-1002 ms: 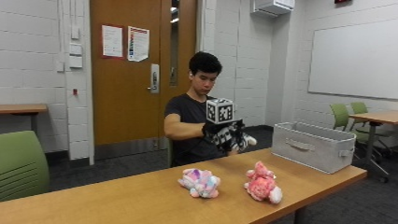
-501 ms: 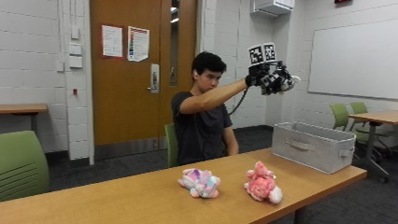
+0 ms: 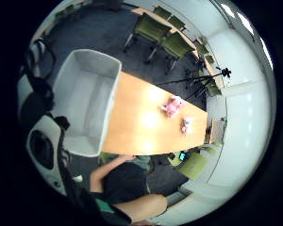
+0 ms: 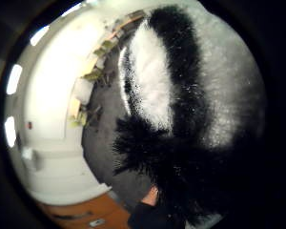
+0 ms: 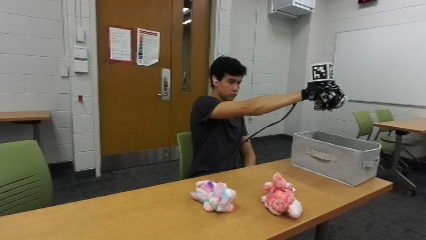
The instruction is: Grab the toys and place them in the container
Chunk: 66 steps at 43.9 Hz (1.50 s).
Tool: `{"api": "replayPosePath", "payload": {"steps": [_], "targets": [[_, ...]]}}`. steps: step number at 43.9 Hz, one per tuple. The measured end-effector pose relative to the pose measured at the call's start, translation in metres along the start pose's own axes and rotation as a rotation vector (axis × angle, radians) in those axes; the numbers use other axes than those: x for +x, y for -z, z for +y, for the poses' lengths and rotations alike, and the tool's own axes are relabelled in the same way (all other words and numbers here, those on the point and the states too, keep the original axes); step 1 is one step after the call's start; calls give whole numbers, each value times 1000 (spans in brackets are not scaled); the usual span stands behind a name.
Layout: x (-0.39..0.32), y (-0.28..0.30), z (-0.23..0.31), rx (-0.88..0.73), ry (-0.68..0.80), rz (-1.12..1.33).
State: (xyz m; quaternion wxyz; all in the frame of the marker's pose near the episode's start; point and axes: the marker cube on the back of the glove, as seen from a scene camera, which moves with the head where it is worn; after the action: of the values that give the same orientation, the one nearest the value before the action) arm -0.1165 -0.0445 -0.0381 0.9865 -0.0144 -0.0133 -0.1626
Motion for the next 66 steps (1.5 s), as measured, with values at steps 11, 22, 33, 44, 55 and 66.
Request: {"api": "replayPosePath", "payload": {"steps": [11,22,33,44,55,66], "targets": [[-36,-26,-19,-199,-376,-46],[-12,-41,-13,-205,-138,-35],[-36,-28,11,-142,-149,47],[95,-22,41,-132,-276,93],[225,-37,73,-112,-452,121],[309,-93,102,-167,-554,102]]}}
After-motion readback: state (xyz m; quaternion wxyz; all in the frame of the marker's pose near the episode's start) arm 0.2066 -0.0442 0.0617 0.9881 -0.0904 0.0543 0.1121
